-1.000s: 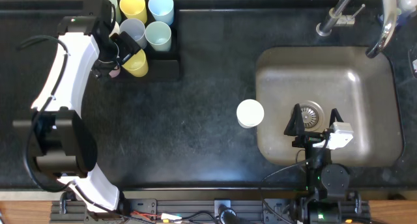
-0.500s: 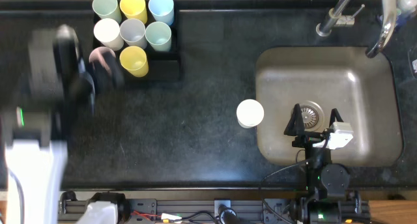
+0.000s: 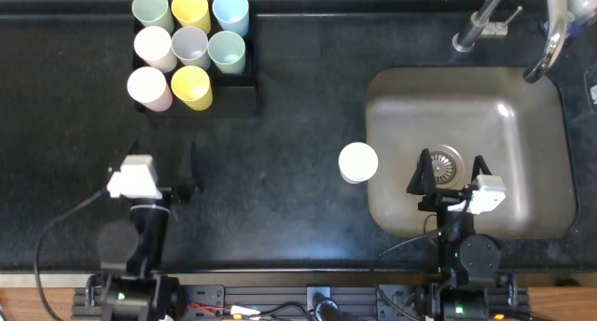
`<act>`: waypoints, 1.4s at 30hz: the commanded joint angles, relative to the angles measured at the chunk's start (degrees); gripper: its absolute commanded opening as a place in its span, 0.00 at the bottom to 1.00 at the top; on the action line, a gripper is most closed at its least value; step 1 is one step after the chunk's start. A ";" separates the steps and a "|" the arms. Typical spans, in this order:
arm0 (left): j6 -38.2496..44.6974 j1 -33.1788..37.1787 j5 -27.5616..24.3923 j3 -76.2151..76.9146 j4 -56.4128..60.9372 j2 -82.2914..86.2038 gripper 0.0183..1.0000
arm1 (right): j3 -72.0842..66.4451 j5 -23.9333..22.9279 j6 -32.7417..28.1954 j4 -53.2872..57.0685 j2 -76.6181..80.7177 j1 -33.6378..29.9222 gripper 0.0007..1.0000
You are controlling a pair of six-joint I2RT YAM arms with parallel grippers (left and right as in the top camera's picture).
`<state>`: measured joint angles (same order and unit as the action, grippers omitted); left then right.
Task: Store Cups
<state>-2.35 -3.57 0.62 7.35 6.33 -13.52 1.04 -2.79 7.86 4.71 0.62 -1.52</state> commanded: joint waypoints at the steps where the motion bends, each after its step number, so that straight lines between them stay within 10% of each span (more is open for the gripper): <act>1: 8.59 -0.09 -0.96 -0.61 -6.60 7.52 1.00 | -0.76 0.42 0.02 -0.28 -0.46 -0.39 1.00; 42: 8.33 1.31 -0.98 -4.46 -16.55 13.35 1.00 | -0.76 0.42 0.02 -0.28 -0.46 -0.37 1.00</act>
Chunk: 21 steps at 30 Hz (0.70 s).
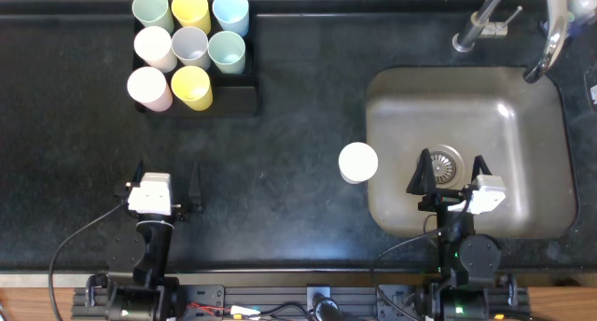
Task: Store Cups
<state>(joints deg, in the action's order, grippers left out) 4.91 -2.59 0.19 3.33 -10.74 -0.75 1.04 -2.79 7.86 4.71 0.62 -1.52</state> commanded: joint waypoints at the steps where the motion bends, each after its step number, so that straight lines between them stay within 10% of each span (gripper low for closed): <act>1: 1.07 0.33 -0.57 -0.44 0.52 0.59 1.00 | -0.76 0.39 0.02 -0.28 -0.46 -0.37 1.00; 21: 1.07 0.33 -0.55 -0.44 0.52 0.59 1.00 | -0.15 0.59 -0.50 -1.46 -0.46 -0.37 1.00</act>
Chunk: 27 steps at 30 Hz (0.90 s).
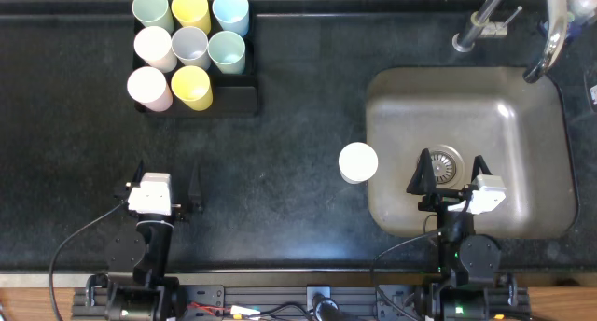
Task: Store Cups
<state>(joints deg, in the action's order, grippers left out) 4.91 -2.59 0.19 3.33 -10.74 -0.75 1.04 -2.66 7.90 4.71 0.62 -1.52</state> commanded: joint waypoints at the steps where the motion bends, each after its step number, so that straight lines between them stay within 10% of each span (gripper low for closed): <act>1: 1.07 0.33 -0.55 -0.44 0.52 0.59 1.00 | 1.09 0.22 -0.96 -2.36 -0.46 -0.37 1.00; 19: 1.07 0.33 -0.55 -0.44 0.52 0.59 1.00 | 74.36 -1.81 -7.23 70.53 60.02 4.39 0.99; 27: 1.07 0.33 -0.55 -0.44 0.52 0.59 1.00 | 77.18 -3.21 -17.16 75.95 77.29 13.86 1.00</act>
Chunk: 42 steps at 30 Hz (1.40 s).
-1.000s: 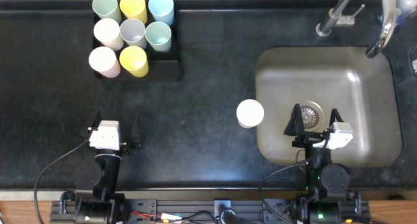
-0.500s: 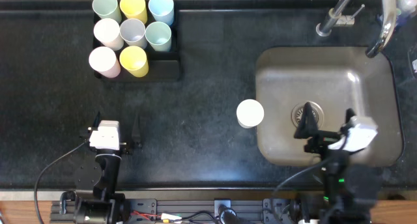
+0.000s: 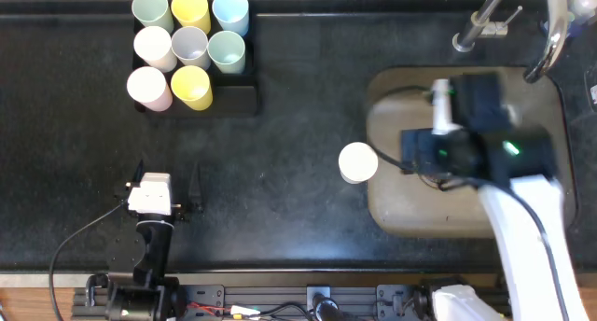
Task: Store Cups
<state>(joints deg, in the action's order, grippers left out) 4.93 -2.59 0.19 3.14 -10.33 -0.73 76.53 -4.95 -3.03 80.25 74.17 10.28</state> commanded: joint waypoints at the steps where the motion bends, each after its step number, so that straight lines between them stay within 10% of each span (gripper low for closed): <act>1: 1.05 0.33 -0.55 -0.24 0.11 0.57 1.00 | 1.68 -0.39 -7.32 0.35 5.03 2.10 1.00; 8: 1.05 0.33 -0.57 -0.24 0.11 0.57 1.00 | 1.66 10.03 -17.42 0.04 13.09 1.97 1.00; 37: 1.05 0.33 -0.55 -0.24 0.11 0.57 1.00 | 1.66 11.37 -18.45 -9.25 25.51 2.23 0.99; 40: 1.05 0.33 -0.55 -0.24 0.11 0.57 1.00 | 1.66 11.37 -18.43 -9.64 25.51 2.23 0.87; 42: 1.05 0.33 -0.55 -0.24 0.11 0.57 1.00 | 1.66 11.34 -18.43 -9.60 25.51 2.25 0.40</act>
<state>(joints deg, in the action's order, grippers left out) 4.91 -2.59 0.19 3.14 -10.33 -0.73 76.53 5.69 -21.39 70.89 99.59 12.40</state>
